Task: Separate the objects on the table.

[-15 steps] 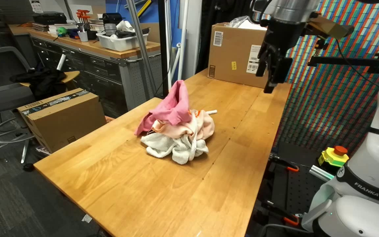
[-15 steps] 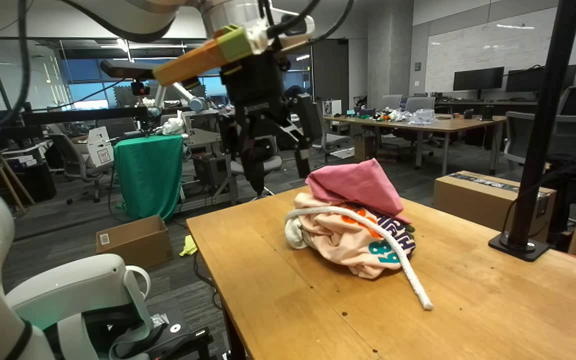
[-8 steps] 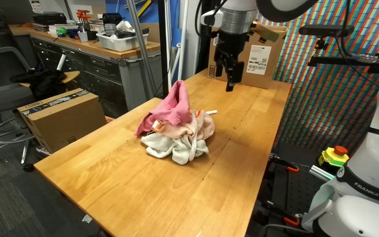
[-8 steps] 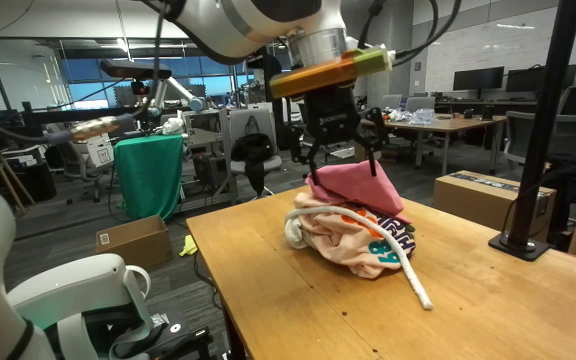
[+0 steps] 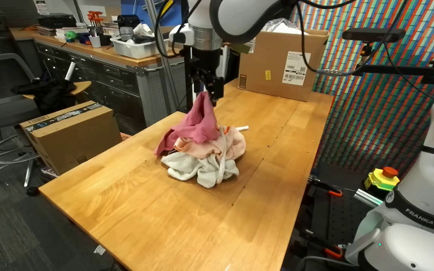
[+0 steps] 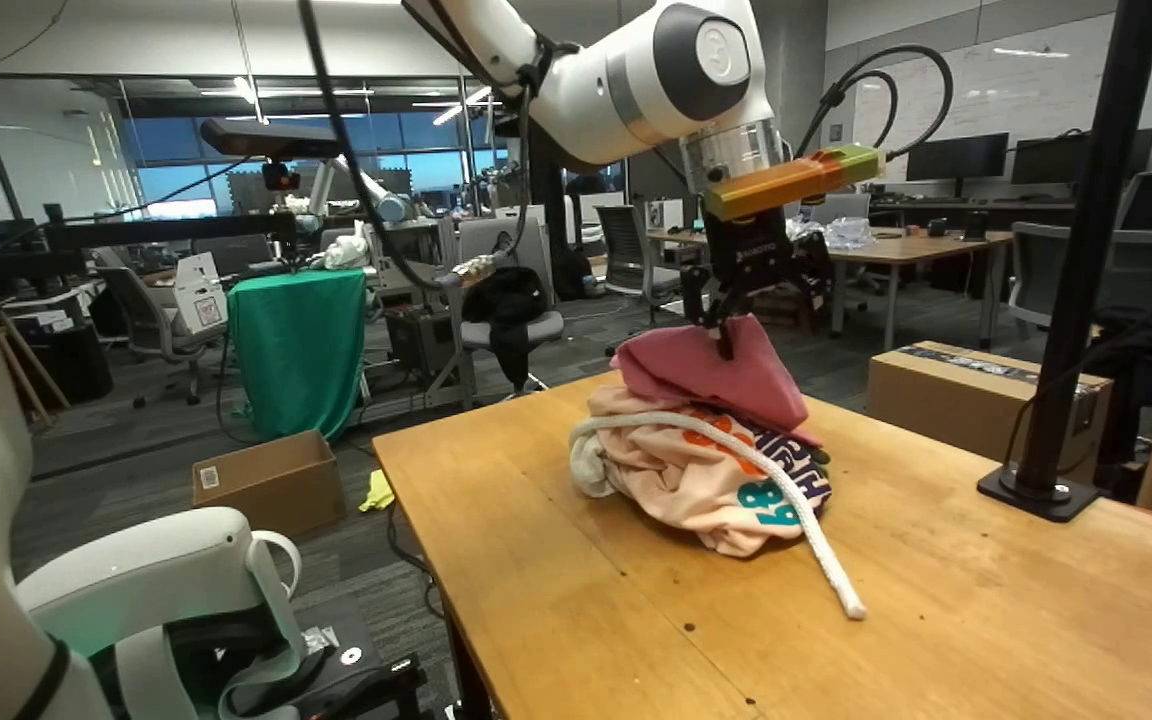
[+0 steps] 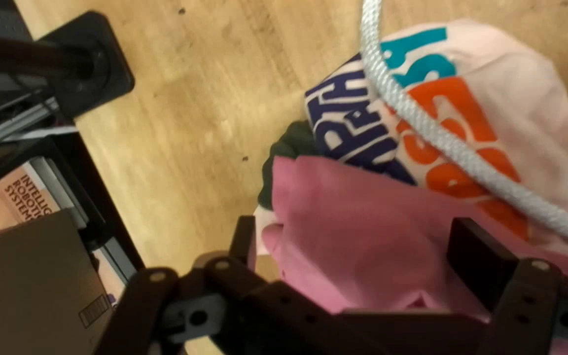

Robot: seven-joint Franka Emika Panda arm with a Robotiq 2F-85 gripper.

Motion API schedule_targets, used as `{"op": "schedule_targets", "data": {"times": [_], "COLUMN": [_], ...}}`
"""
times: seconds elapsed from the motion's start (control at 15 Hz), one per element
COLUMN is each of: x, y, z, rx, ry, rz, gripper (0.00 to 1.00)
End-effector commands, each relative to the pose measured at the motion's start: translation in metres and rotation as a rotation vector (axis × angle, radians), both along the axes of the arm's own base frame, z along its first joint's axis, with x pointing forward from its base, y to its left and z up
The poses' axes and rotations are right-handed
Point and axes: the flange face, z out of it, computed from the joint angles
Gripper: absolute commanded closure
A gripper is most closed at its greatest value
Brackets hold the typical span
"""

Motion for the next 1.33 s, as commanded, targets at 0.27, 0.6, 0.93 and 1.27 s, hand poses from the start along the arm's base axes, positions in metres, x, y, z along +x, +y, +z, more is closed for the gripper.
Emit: {"op": "schedule_targets", "data": {"times": [0.27,0.6,0.93,1.27], "x": [0.079,0.075,0.068,0.071], "y": [0.033,0.03,0.036,0.048], "z": [0.008,0.001,-0.014,-0.017], "rx": [0.031,0.067,0.115,0.173], "ry": [0.122,0.374,0.535,0.541], "rz": [0.045,-0.033,-0.035,0.03], "gripper": [0.0,0.0,0.0,0.0]}}
